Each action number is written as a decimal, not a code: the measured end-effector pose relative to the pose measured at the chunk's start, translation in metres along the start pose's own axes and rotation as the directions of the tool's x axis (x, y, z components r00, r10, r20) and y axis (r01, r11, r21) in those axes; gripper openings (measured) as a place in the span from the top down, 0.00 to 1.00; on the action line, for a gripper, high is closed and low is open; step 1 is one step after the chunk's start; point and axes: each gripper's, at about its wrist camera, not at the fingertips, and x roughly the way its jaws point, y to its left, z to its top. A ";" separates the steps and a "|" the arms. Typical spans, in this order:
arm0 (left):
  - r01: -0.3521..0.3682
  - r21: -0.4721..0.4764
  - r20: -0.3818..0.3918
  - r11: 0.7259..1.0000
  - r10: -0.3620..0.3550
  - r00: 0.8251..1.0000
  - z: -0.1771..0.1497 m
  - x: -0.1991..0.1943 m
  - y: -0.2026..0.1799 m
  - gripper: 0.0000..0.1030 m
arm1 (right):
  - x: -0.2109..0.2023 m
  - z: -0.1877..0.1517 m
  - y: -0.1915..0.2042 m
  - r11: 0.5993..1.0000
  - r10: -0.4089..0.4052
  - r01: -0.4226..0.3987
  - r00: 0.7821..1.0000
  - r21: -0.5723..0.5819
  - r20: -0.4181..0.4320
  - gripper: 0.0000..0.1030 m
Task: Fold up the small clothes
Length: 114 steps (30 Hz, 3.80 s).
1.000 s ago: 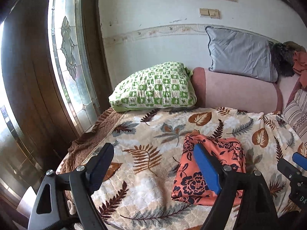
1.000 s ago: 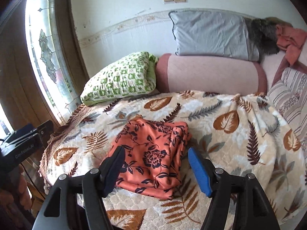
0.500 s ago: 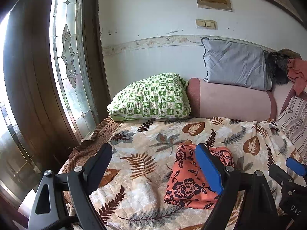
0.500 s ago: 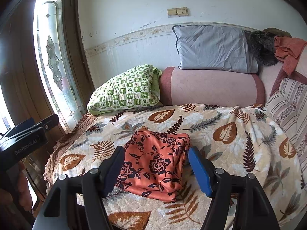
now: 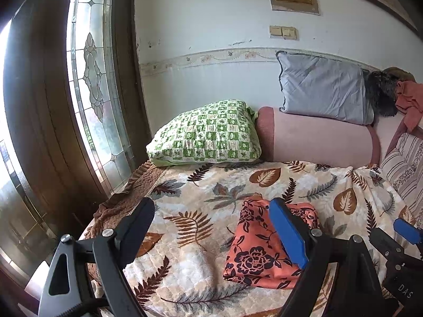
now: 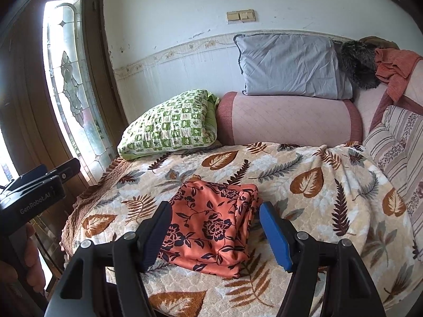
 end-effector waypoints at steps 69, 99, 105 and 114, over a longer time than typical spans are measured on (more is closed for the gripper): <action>0.023 -0.031 -0.009 0.999 -0.023 1.000 0.003 -0.008 0.004 0.14 | 0.013 -0.003 0.010 1.000 0.024 -0.024 0.999 -0.010 -0.046 0.30; 0.032 -0.038 -0.011 0.999 -0.032 0.999 0.001 -0.005 0.005 0.14 | 0.019 -0.002 0.017 0.999 0.034 -0.036 0.998 -0.039 -0.054 0.30; 0.035 -0.041 -0.011 0.999 -0.036 0.999 0.001 -0.004 0.004 0.14 | 0.018 0.002 0.016 0.999 0.030 -0.031 0.999 -0.042 -0.035 0.30; 0.036 -0.053 -0.015 0.998 -0.037 0.999 0.003 0.002 0.011 0.14 | 0.019 0.010 0.013 1.000 0.016 -0.016 1.000 -0.017 -0.014 0.30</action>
